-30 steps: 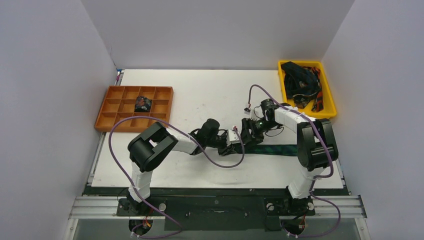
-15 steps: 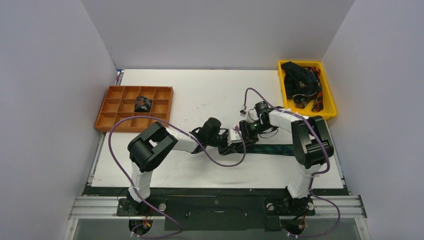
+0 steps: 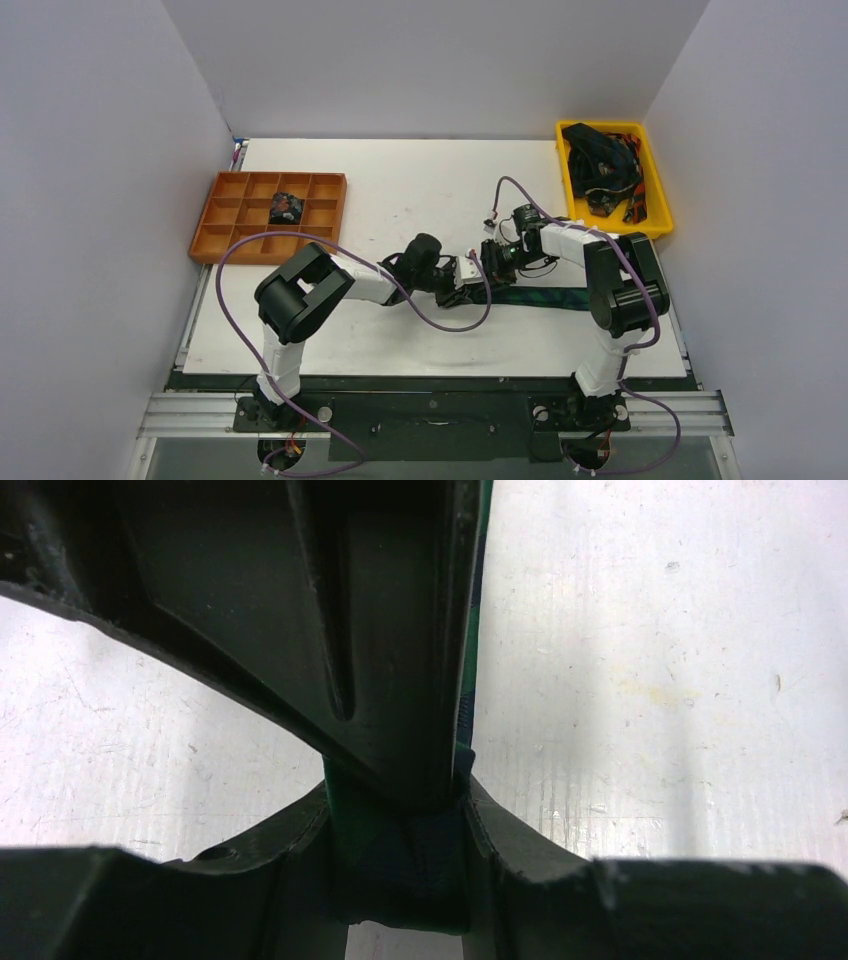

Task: Roll the ties
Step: Roll the tie at the center of the board.

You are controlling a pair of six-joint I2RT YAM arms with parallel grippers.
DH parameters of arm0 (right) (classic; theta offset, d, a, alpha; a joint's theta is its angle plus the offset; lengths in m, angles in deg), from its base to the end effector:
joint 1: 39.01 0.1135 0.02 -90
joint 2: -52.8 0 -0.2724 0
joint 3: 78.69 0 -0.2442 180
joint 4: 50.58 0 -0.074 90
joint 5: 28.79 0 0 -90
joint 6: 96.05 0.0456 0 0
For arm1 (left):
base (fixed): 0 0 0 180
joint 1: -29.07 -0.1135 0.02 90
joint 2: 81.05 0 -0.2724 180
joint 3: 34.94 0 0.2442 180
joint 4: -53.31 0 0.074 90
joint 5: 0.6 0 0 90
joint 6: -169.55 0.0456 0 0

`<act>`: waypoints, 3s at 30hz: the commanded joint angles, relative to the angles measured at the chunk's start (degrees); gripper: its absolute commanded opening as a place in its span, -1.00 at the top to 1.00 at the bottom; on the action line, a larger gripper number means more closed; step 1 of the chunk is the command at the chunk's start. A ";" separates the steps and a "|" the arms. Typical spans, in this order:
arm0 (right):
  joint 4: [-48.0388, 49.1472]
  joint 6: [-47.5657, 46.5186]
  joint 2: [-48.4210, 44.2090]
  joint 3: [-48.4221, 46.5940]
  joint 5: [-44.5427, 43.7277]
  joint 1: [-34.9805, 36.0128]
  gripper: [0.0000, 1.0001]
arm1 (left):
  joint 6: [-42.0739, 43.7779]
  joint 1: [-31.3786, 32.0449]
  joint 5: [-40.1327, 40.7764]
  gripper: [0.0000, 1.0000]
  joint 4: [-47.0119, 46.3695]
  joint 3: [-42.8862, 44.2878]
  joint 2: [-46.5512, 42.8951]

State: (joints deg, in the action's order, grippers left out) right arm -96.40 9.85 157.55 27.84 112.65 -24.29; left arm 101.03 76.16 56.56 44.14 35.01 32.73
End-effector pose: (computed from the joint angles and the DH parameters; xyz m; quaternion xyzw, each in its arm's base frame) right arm 0.3013 0.1160 0.1503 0.0395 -0.8957 -0.4426 0.0162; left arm 0.2531 -0.3086 0.1298 0.5870 0.6280 -0.3428 0.3789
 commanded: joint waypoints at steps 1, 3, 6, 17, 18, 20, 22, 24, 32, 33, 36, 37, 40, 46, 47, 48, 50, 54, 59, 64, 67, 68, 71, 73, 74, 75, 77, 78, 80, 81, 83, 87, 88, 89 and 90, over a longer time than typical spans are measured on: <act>2.36 -2.69 0.18 0.09 -6.07 0.10 0.97 | 1.55 0.04 3.83 0.57 11.00 -1.42 2.19; -2.04 -6.02 1.96 0.14 -8.15 -0.57 1.00 | 1.46 -0.45 3.12 0.40 10.26 -1.90 1.90; -5.11 -9.56 3.97 0.19 -10.86 -2.41 1.00 | 1.40 -1.13 1.22 0.14 8.07 -2.56 1.31; -9.85 -12.87 9.17 -2.45 -19.22 -4.86 1.00 | -0.89 -1.75 -2.54 -0.40 -5.88 -7.36 -2.61; -10.14 -12.89 9.75 -2.87 -19.52 -4.96 1.00 | -1.08 -1.68 -2.74 -0.41 -7.74 -7.55 -2.56; -10.42 -12.87 10.65 -3.34 -19.86 -5.06 1.00 | -1.53 -1.43 -3.46 -0.44 -9.74 -7.44 -1.69; -10.78 -12.84 11.73 -4.24 -19.25 -5.23 1.00 | -1.82 -1.25 -4.41 -0.46 -12.51 -6.40 -0.23; -11.80 -13.23 12.96 -5.44 -18.29 -5.33 1.00 | -2.57 -1.28 -4.76 -0.46 -13.52 -4.84 1.44; -14.04 -15.39 15.63 -7.37 -15.13 -4.91 1.00 | -1.46 -0.32 -5.26 -0.40 -12.15 1.22 6.53; -14.03 -15.43 15.65 -7.38 -14.52 -4.81 1.00 | -0.96 -0.15 -5.28 -0.30 -11.38 2.17 7.33; -13.82 -15.46 14.64 -7.60 -12.07 -4.46 1.00 | 0.58 0.16 -4.55 0.09 -5.38 3.93 8.41; -13.00 -15.46 13.10 -7.43 -9.94 -4.45 1.00 | 0.28 0.13 -4.06 0.30 -2.61 4.07 8.31; -9.01 -12.57 7.58 -5.64 -6.81 -4.68 0.93 | -1.83 -0.79 -3.13 0.55 1.97 2.71 6.59; -4.85 -8.19 -1.43 -4.52 -3.15 -5.43 0.18 | -5.96 -1.82 -0.22 0.62 10.19 1.41 4.02; -4.50 -7.18 -1.75 -4.54 -2.51 -5.19 0.16 | -6.83 -1.82 0.34 0.62 11.20 1.73 4.03; -4.08 -6.71 -1.79 -4.67 -1.50 -4.95 0.13 | -7.21 -1.78 0.55 0.62 11.63 1.88 4.14; -3.80 -5.64 -1.88 -4.73 -0.25 -4.06 0.11 | -7.96 -1.84 0.92 0.61 13.06 2.78 4.47; -3.79 -5.17 -1.72 -4.91 0.41 -2.22 0.10 | -7.41 -1.83 1.27 0.60 14.39 3.51 4.61; -6.41 -7.83 1.35 -6.14 -2.81 -0.76 0.15 | -7.09 -1.79 1.96 0.58 14.97 4.01 4.61; -11.86 -13.26 5.06 -6.83 -6.18 -1.02 0.41 | -6.65 -1.77 2.47 0.56 15.12 4.09 4.60; -13.92 -15.24 5.47 -7.01 -7.32 -1.53 0.91 | -5.98 -1.76 2.52 0.54 15.62 4.19 4.61; -13.93 -16.20 5.00 -6.88 -7.76 -1.73 0.98 | -5.71 -1.81 2.52 0.53 15.65 4.08 4.52; -13.92 -17.94 4.46 -6.66 -11.57 -2.02 1.00 | -5.46 -1.98 2.12 0.11 14.63 3.30 3.62; -13.67 -18.75 4.81 -6.65 -14.48 -2.69 1.00 | -5.63 -2.34 1.01 -0.13 12.01 2.08 2.46; -13.62 -19.43 5.28 -6.71 -16.32 -2.77 1.00 | -5.82 -2.46 0.84 -0.26 9.54 1.05 1.52; -13.55 -20.10 5.77 -6.74 -17.40 -2.97 1.00 | -5.91 -2.50 0.54 -0.31 6.62 0.48 1.09; -13.40 -20.68 6.07 -6.69 -20.88 -3.23 1.00 | -6.47 -2.49 -0.20 -0.42 3.00 -0.80 0.05; -13.32 -20.79 6.12 -6.50 -23.15 -3.26 1.00 | -6.85 -2.41 -0.51 -0.46 2.26 -1.08 -0.22; -13.01 -20.90 5.91 -6.12 -25.79 -3.74 1.00 | -7.48 -2.37 -1.38 -0.51 0.94 -1.03 -0.20; -12.76 -20.89 5.64 -5.90 -26.57 -3.98 1.00 | -7.80 -2.25 -1.66 -0.52 -0.04 -1.07 -0.12; -12.50 -20.78 5.42 -5.48 -28.48 -4.11 1.00 | -8.00 -1.78 -1.93 -0.53 -1.87 -1.15 0.18; -11.64 -20.10 5.72 -4.86 -29.00 -3.55 1.00 | -9.04 -0.32 -1.61 -0.54 -5.09 0.94 2.80; -11.07 -19.98 5.72 -4.62 -29.06 -3.16 1.00 | -9.72 -0.19 -1.50 -0.54 -5.79 1.53 3.44; -10.70 -19.71 5.60 -4.14 -29.30 -3.05 1.00 | -11.59 0.03 -1.47 -0.53 -7.32 2.75 4.89; -9.90 -19.65 5.53 -3.96 -29.34 -2.90 1.00 | -12.58 0.11 -1.53 -0.53 -8.83 3.35 5.59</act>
State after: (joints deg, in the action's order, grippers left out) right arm -110.26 -6.74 161.31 20.28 100.34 -27.68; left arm 93.22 75.16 54.70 39.51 35.34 34.23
